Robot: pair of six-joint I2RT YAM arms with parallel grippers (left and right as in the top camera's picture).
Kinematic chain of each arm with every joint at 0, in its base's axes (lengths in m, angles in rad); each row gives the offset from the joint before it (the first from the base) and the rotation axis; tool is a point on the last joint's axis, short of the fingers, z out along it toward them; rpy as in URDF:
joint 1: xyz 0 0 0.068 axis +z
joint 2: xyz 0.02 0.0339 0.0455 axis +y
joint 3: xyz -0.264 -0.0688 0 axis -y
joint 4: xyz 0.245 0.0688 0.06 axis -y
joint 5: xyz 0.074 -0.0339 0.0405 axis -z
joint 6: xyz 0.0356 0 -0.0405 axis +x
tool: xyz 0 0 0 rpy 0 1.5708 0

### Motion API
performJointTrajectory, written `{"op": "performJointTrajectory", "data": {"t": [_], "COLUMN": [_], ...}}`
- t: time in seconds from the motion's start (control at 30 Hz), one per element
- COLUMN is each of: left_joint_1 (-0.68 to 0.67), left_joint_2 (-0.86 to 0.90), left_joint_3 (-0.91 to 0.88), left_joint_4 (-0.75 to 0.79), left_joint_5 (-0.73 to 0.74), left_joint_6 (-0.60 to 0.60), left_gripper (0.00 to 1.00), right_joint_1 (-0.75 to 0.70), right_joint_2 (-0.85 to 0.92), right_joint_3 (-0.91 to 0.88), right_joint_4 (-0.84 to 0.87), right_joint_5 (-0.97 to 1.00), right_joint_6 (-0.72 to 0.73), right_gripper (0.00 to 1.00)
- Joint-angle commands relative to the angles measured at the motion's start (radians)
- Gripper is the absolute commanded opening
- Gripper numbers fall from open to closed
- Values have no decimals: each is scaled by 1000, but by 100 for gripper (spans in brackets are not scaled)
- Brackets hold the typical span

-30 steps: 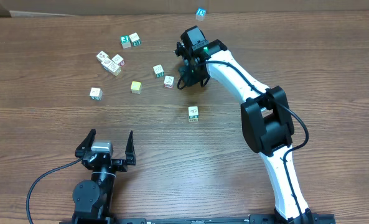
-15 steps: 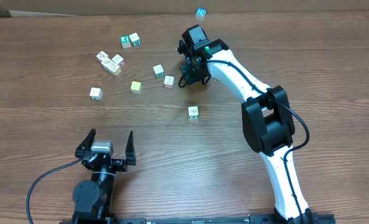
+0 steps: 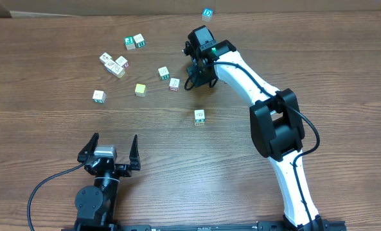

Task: Form a tower

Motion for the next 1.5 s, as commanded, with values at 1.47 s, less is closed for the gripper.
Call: {"op": "performJointTrajectory", "data": {"t": [1.47], "left_joint_1": [7], "left_joint_2": [-10], "left_joint_3": [-3], "left_joint_4": [2], "left_joint_5": [8], "left_joint_6": [16], "left_gripper": [99], "right_joint_1": [178], "right_joint_2": [-421], "right_joint_3": [-307], "right_joint_4": [-229], "right_joint_5": [100], "right_joint_6": [602], "right_gripper": [24]}}
